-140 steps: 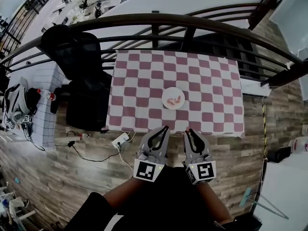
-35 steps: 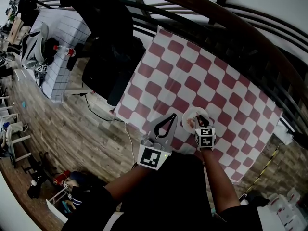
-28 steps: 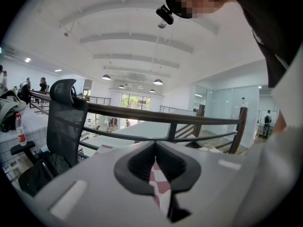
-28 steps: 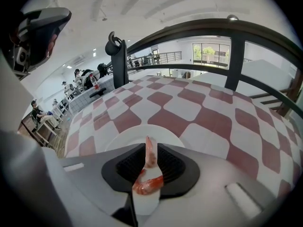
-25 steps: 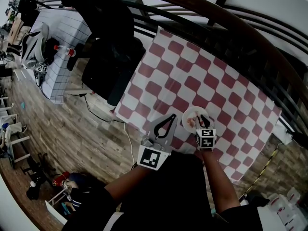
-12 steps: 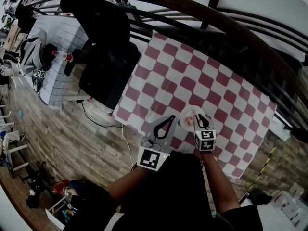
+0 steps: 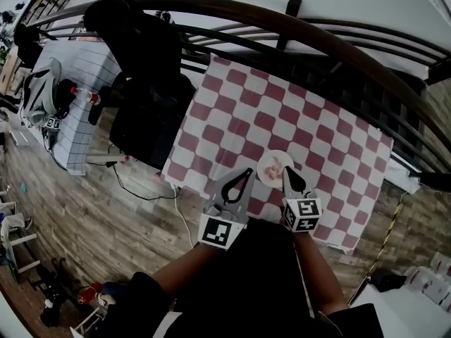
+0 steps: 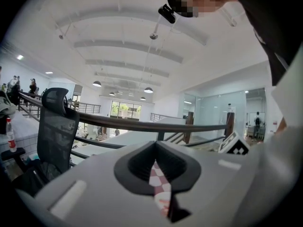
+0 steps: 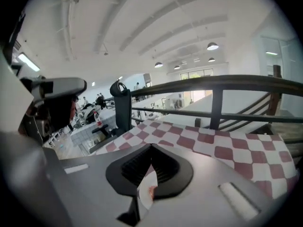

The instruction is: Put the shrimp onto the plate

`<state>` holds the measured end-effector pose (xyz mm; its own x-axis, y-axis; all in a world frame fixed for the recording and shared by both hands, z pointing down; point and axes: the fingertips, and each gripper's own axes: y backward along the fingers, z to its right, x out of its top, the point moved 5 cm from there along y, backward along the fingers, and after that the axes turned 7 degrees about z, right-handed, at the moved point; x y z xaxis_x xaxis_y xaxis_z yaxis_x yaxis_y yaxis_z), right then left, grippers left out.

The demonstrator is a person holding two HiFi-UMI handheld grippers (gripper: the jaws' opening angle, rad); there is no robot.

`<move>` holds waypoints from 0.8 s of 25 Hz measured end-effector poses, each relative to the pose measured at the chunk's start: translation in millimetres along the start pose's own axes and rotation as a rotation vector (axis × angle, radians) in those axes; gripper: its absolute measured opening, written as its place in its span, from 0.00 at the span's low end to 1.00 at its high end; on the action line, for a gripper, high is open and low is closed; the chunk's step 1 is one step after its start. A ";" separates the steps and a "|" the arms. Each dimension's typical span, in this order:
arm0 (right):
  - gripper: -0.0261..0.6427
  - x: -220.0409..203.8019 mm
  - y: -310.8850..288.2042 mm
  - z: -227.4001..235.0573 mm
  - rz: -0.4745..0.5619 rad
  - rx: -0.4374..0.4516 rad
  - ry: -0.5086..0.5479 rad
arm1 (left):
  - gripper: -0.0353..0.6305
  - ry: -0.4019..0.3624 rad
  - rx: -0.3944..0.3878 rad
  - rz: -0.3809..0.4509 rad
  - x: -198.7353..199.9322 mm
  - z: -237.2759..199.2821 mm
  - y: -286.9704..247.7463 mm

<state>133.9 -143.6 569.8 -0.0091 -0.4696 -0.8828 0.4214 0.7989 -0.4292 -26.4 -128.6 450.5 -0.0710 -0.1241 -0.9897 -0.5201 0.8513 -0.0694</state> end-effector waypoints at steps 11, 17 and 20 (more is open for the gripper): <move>0.04 84.1 105.8 -41.4 0.383 -0.186 0.062 | 0.06 -0.001 -0.142 0.080 21.2 35.5 26.3; 0.04 93.0 144.9 -77.2 0.447 -0.223 0.089 | 0.06 0.002 -0.194 0.121 31.9 50.1 46.5; 0.04 98.4 161.9 -98.0 0.488 -0.239 0.154 | 0.06 -0.002 -0.212 0.133 35.1 54.6 57.4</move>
<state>112.4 -23.6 394.8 -0.0042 0.0215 -0.9998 0.1930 0.9810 0.0203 -12.3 -56.3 405.0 -0.1489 -0.0170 -0.9887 -0.6732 0.7341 0.0888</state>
